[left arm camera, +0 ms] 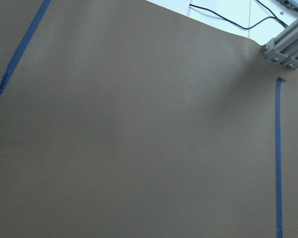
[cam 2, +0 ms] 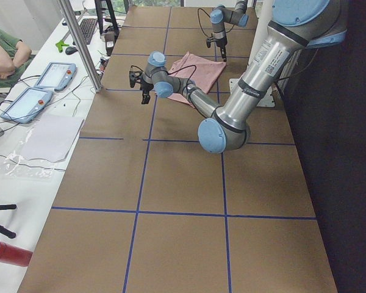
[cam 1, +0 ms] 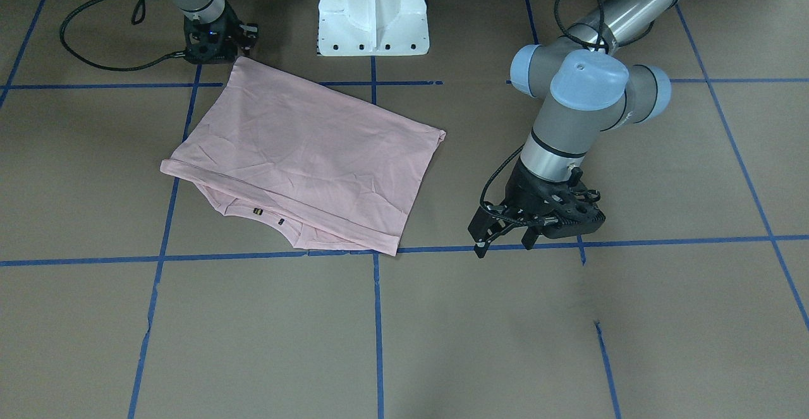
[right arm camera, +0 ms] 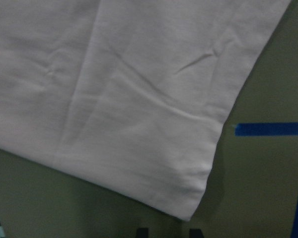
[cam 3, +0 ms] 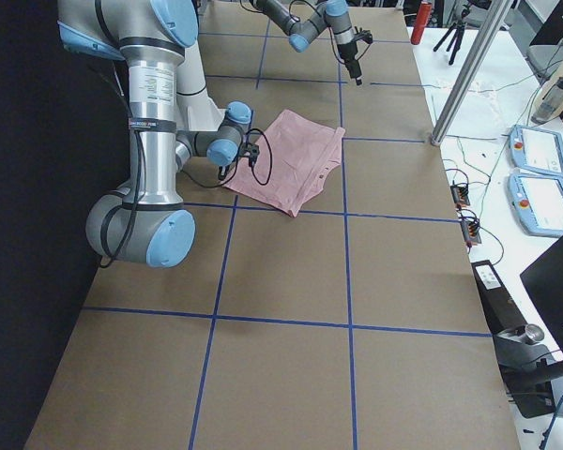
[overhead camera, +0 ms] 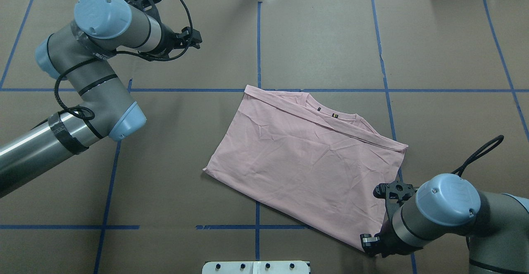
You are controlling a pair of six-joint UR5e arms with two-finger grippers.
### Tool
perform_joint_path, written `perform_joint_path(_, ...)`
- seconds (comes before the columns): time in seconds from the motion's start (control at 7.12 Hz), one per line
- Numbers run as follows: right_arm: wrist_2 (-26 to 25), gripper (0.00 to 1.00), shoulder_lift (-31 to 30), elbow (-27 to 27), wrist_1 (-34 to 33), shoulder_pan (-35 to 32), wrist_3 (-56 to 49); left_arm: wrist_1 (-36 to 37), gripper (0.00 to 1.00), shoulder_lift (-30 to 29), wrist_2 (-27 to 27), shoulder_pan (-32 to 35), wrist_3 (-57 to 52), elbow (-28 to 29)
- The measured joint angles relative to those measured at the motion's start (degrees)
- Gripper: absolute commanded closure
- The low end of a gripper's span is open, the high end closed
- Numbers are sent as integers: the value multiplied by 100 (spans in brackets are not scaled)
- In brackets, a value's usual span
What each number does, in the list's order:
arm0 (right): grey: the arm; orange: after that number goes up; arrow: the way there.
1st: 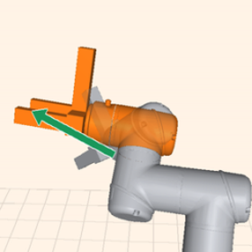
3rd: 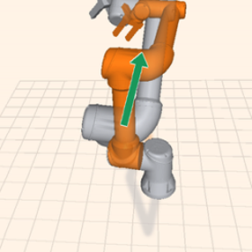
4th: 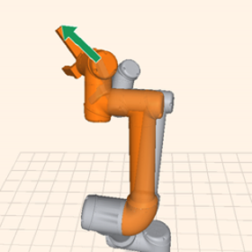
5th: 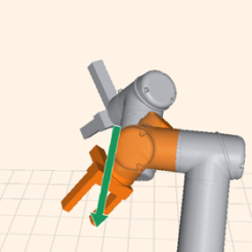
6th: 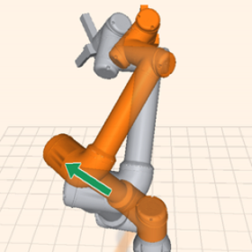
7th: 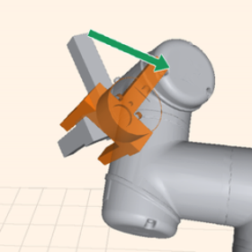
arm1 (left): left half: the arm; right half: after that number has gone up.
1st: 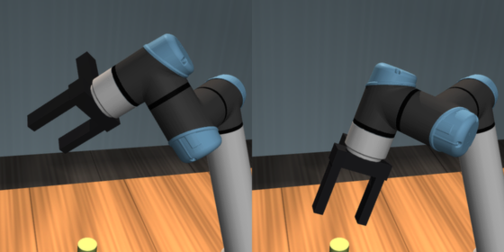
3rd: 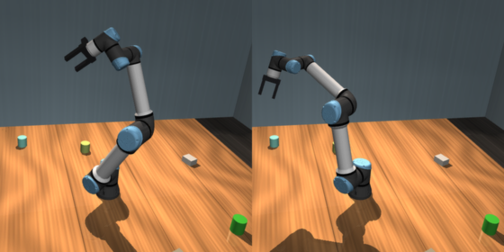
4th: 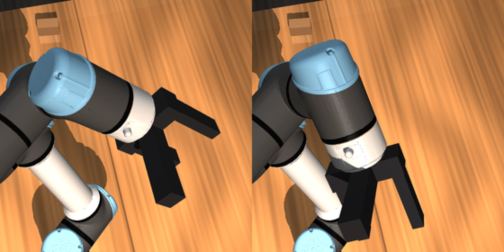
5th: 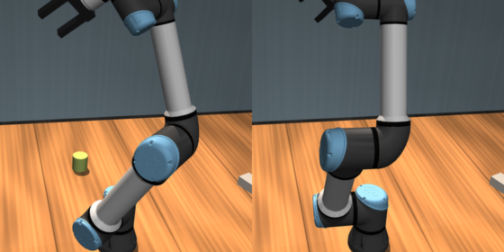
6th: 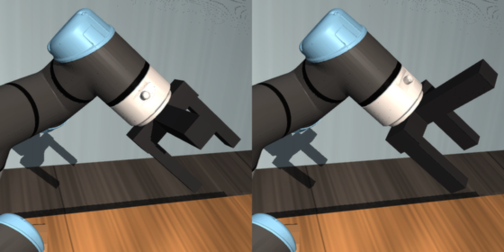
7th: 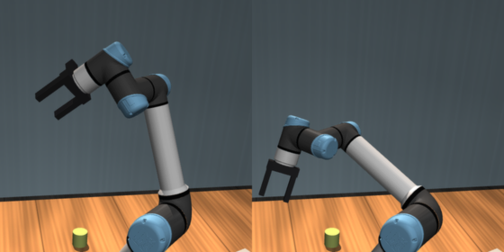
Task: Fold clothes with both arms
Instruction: 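Release the shirt and bring both grippers to its sides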
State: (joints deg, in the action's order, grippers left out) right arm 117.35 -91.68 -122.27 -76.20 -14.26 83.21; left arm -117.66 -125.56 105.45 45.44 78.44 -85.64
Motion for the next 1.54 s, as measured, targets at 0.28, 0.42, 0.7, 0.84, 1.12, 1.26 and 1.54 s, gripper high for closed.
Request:
perform_joint_path(0.28, -89, 0, 184, -229, 11, -344, 333, 780, 0, 281, 2, -622, 734, -822)
perform_joint_path(0.42, -133, 0, 311, -282, 13, -674, 368, 1083, 0, 448, -76, -1039, 1456, -1148)
perform_joint_path(0.7, -436, 0, 521, -286, 10, -1101, 373, 1457, 0, 605, -543, -1996, 2834, -1340)
perform_joint_path(0.84, -536, 0, 546, -278, 9, -1168, 369, 1636, 1, 602, -664, -2341, 3230, -1356)
perform_joint_path(1.12, -593, 0, 559, -276, 9, -1210, 371, 1784, 6, 600, -729, -2590, 3512, -1365)
perform_joint_path(1.26, -594, 0, 564, -287, 9, -1229, 370, 1804, 8, 597, -734, -2607, 3542, -1367)
perform_joint_path(1.54, -570, 0, 573, -302, 9, -1265, 366, 1984, 9, 595, -737, -2565, 3513, -1466)
